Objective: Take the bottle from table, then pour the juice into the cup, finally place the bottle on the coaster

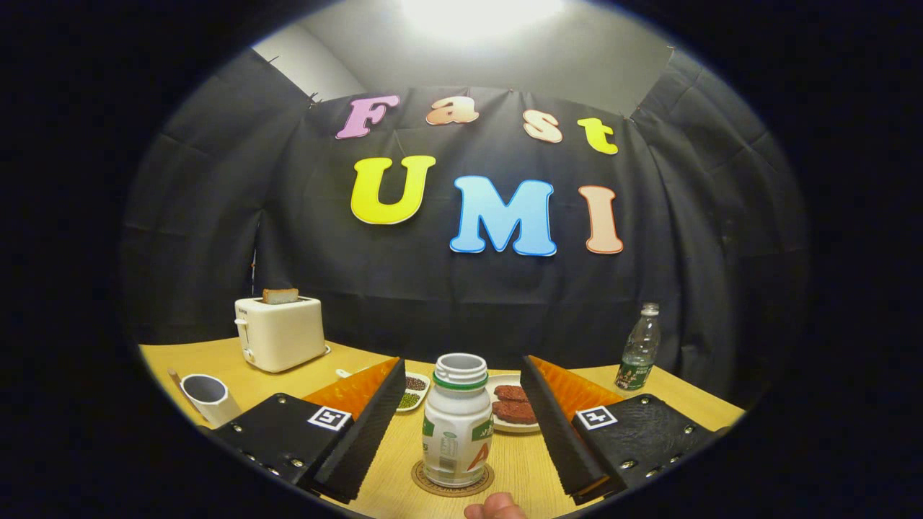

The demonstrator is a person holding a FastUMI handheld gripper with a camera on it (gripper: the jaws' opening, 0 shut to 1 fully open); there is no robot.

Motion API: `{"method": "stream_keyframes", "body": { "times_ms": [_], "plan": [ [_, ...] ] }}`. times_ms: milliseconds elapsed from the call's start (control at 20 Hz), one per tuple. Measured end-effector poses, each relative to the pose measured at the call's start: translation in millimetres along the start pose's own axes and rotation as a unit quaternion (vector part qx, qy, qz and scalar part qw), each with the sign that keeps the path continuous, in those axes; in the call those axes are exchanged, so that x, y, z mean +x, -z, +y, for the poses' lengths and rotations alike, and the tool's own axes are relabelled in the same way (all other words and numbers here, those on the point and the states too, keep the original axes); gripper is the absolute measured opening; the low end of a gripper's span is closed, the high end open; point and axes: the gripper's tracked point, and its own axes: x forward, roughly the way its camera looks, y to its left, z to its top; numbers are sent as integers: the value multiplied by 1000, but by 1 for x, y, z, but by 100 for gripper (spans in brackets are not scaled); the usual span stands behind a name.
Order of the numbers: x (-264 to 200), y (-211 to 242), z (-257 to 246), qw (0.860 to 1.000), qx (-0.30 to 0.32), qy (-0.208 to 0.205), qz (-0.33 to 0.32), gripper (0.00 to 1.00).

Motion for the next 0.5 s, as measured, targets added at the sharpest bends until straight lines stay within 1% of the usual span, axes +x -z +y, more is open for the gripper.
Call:
{"method": "stream_keyframes", "body": {
  "times_ms": [150,300,400,500],
  "plan": [
    [-24,-30,-4,1000,5,7,-12,97],
    [-47,-61,-12,999,26,11,-23,97],
    [-56,-86,-24,999,15,22,-34,97],
    [-61,-104,-22,999,7,14,-32,97]
  ]
}}
